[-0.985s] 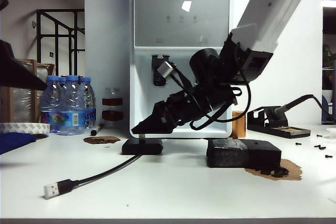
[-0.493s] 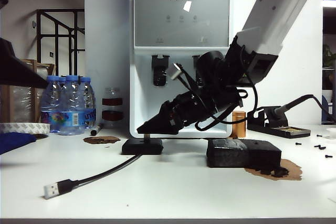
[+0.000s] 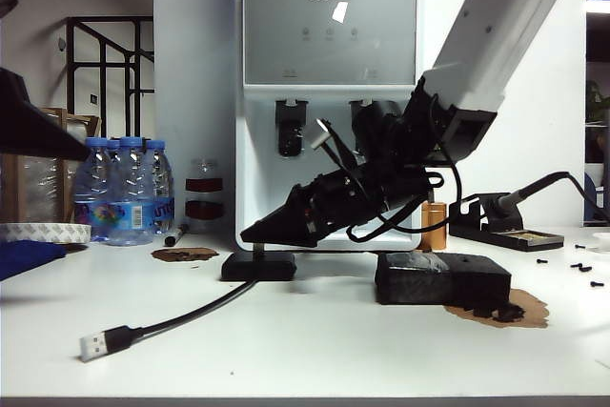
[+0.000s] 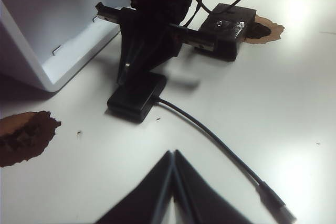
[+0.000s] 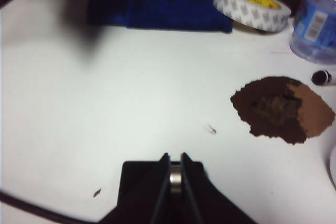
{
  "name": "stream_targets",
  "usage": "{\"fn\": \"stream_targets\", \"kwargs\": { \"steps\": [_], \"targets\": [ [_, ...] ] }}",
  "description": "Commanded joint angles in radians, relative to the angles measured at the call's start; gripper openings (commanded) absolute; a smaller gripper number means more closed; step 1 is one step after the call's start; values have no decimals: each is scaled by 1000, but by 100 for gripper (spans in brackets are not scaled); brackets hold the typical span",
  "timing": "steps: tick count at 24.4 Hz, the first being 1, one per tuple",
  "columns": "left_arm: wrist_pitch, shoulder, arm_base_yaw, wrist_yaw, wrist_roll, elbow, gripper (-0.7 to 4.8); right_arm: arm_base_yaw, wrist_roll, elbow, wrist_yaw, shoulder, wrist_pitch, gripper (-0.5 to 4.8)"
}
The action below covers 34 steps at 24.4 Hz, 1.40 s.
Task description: Take the USB flash drive out of the black sponge and insert it into the slot on top of the black USB adpator box.
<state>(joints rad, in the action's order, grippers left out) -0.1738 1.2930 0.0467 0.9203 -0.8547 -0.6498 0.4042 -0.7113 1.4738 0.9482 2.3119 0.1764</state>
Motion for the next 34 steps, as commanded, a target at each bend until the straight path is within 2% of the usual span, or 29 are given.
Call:
{"fn": "stream_targets", "kwargs": {
  "steps": [1, 9, 12, 17, 26, 34],
  "targets": [
    [2, -2, -1, 6, 3, -3, -4, 8, 9, 2, -5, -2, -10, -3],
    [2, -2, -1, 6, 6, -3, -4, 4, 3, 3, -6, -2, -64, -3],
    [2, -2, -2, 6, 7, -3, -4, -2, -33, 2, -10, -10, -120, -3],
    [2, -2, -2, 6, 7, -3, -4, -11, -93, 3, -92, -31, -171, -3],
    [2, -2, -2, 5, 26, -3, -4, -13, -92, 9, -85, -34, -185, -3],
    [2, -2, -2, 0, 26, -3, -4, -11, -90, 71, -94, -32, -298, -3]
  ]
}}
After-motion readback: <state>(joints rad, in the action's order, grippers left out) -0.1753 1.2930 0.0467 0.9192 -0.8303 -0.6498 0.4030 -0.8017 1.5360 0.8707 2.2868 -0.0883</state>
